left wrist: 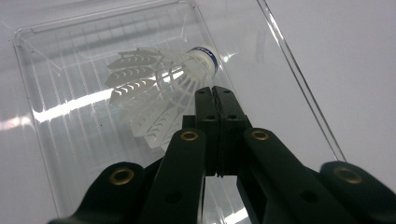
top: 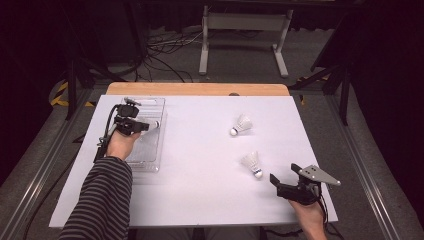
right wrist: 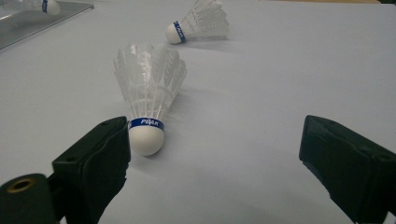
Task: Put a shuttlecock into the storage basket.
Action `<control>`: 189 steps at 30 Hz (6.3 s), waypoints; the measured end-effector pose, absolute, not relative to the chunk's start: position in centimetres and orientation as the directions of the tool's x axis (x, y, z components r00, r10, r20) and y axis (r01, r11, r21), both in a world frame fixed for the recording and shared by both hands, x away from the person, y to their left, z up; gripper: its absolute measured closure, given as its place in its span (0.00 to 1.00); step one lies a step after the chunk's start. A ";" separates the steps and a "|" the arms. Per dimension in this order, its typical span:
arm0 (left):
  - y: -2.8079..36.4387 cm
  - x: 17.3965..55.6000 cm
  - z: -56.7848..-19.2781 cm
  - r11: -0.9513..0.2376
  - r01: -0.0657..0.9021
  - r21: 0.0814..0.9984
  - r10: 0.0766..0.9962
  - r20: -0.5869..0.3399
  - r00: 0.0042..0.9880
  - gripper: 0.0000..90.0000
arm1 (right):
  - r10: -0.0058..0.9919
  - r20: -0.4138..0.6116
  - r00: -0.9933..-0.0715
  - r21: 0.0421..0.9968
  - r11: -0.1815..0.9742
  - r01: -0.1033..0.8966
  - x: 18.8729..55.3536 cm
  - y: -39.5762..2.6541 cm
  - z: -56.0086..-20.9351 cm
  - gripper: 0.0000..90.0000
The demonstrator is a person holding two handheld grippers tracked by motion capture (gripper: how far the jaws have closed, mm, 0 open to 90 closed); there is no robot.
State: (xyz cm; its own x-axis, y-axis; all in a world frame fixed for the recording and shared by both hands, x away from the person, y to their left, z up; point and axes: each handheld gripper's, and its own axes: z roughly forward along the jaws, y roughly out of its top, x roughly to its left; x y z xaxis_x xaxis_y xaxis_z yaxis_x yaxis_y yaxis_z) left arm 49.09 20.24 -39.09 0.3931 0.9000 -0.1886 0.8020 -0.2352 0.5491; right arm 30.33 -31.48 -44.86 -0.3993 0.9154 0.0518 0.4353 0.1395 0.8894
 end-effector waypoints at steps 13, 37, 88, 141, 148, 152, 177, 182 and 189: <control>20.1 49.3 -39.5 -0.238 0.814 0.530 0.903 -0.188 0.387 1.00 | 0.916 0.053 -0.398 0.890 0.137 0.434 30.3 -31.5 -44.8 0.11; 20.1 48.8 -39.5 -0.259 0.822 0.507 0.893 -0.198 0.403 0.80 | 0.915 0.050 -0.400 0.891 0.140 0.433 30.3 -31.5 -44.8 0.11; 21.2 43.8 -37.1 -0.270 0.708 0.653 0.883 -0.125 0.452 0.35 | 0.917 0.058 -0.394 0.891 0.131 0.434 30.3 -31.5 -44.8 0.11; 22.7 39.4 -36.8 -0.241 0.614 0.751 0.862 -0.125 0.491 0.33 | 0.919 0.064 -0.390 0.897 0.118 0.427 30.2 -31.7 -44.7 0.11; 23.4 38.5 -36.8 -0.220 0.592 0.775 0.863 -0.128 0.488 0.33 | 0.918 0.069 -0.390 0.897 0.114 0.427 30.2 -31.7 -44.7 0.11; 23.8 37.8 -37.0 -0.210 0.579 0.788 0.865 -0.126 0.486 0.33 | 0.919 0.070 -0.388 0.897 0.113 0.428 30.2 -31.7 -44.7 0.11; 26.4 34.7 -38.6 -0.134 0.520 0.844 0.867 -0.154 0.474 0.30 | 0.919 0.072 -0.388 0.896 0.111 0.430 30.1 -31.6 -44.7 0.11; 27.1 34.1 -38.9 -0.117 0.503 0.856 0.871 -0.156 0.467 0.29 | 0.919 0.070 -0.387 0.895 0.113 0.432 30.2 -31.6 -44.7 0.11; 27.9 33.0 -39.5 -0.089 0.484 0.870 0.877 -0.162 0.453 0.28 | 0.920 0.071 -0.386 0.896 0.111 0.430 30.2 -31.6 -44.7 0.11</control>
State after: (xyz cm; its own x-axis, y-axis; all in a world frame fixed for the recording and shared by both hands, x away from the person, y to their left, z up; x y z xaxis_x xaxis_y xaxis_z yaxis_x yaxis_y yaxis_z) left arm 32.95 27.90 -39.51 0.4531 0.8766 -0.1620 0.4844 -0.0895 0.8703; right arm 30.17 -31.63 -44.69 -0.3856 0.9199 0.0712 0.4298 0.1108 0.8961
